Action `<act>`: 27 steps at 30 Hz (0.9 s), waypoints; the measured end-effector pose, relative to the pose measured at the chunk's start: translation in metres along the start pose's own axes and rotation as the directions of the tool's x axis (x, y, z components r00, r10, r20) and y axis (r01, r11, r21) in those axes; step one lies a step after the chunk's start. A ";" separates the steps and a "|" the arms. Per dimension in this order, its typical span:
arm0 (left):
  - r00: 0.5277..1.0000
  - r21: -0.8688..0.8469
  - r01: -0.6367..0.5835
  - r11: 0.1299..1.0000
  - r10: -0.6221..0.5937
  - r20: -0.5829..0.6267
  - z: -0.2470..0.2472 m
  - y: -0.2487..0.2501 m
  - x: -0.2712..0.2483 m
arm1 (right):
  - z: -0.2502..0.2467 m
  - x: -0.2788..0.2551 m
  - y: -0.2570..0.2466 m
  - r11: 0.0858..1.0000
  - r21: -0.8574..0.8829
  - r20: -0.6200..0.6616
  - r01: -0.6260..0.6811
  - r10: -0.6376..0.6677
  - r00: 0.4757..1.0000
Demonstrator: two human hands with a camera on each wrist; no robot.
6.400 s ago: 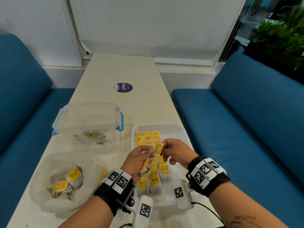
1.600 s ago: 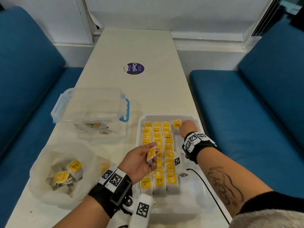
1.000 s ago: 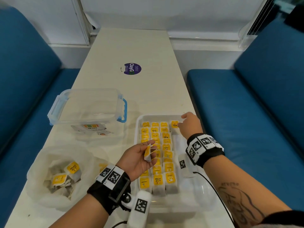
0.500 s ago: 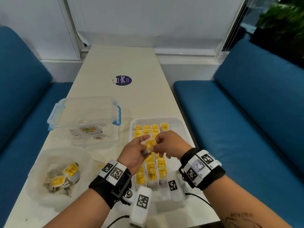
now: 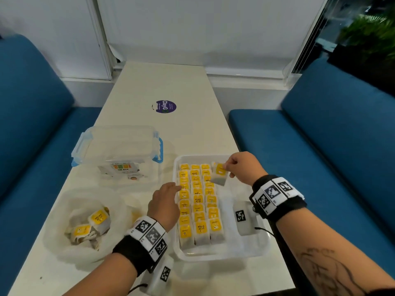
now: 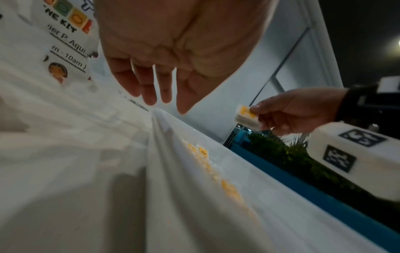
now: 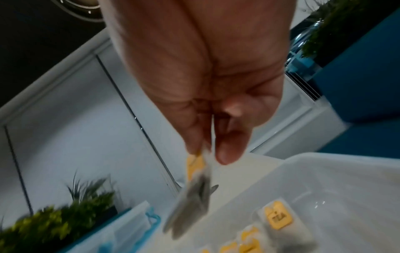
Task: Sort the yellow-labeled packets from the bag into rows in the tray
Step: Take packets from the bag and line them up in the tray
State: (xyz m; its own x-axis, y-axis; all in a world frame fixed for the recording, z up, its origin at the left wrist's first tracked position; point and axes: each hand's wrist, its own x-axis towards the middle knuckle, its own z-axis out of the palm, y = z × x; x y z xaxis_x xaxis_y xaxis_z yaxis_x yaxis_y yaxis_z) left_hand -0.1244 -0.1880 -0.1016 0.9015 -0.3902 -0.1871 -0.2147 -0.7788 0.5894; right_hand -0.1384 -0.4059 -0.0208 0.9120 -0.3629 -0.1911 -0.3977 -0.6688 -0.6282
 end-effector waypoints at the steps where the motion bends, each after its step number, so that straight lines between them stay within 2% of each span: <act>1: 0.999 0.070 0.003 0.998 -0.006 0.043 0.001 -0.002 -0.001 | 0.000 0.004 0.001 0.999 -0.051 0.005 -0.017 0.018 1.000; 3: 0.996 0.111 0.017 0.994 -0.027 0.088 0.004 -0.004 -0.002 | 0.003 0.012 0.002 0.995 -0.094 0.027 -0.045 0.048 0.998; 8: 0.992 0.085 0.024 0.996 -0.034 0.123 0.006 -0.008 0.002 | 0.014 0.031 0.011 0.976 -0.187 0.099 -0.109 0.129 0.987; 13: 0.992 -0.011 0.018 1.000 -0.017 0.128 0.008 -0.013 0.002 | 0.025 0.046 0.030 0.974 -0.205 0.016 -0.101 0.106 0.994; 20: 0.996 -0.111 0.014 0.994 -0.004 0.086 0.015 -0.013 -0.001 | 0.039 0.076 0.039 0.920 -0.381 0.179 -0.091 0.170 0.969; 27: 0.996 -0.141 0.028 0.990 -0.015 0.087 0.018 -0.016 0.000 | 0.052 0.097 0.044 0.916 -0.384 0.104 -0.119 0.171 0.980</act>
State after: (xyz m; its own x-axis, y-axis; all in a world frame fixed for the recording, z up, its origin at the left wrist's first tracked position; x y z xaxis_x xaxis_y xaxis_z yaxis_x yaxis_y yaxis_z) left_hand -0.1280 -0.1846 -0.1251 0.8685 -0.4195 -0.2639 -0.1348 -0.7124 0.6887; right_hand -0.0624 -0.4368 -0.1065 0.8359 -0.4025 -0.3731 -0.5114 -0.8181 -0.2632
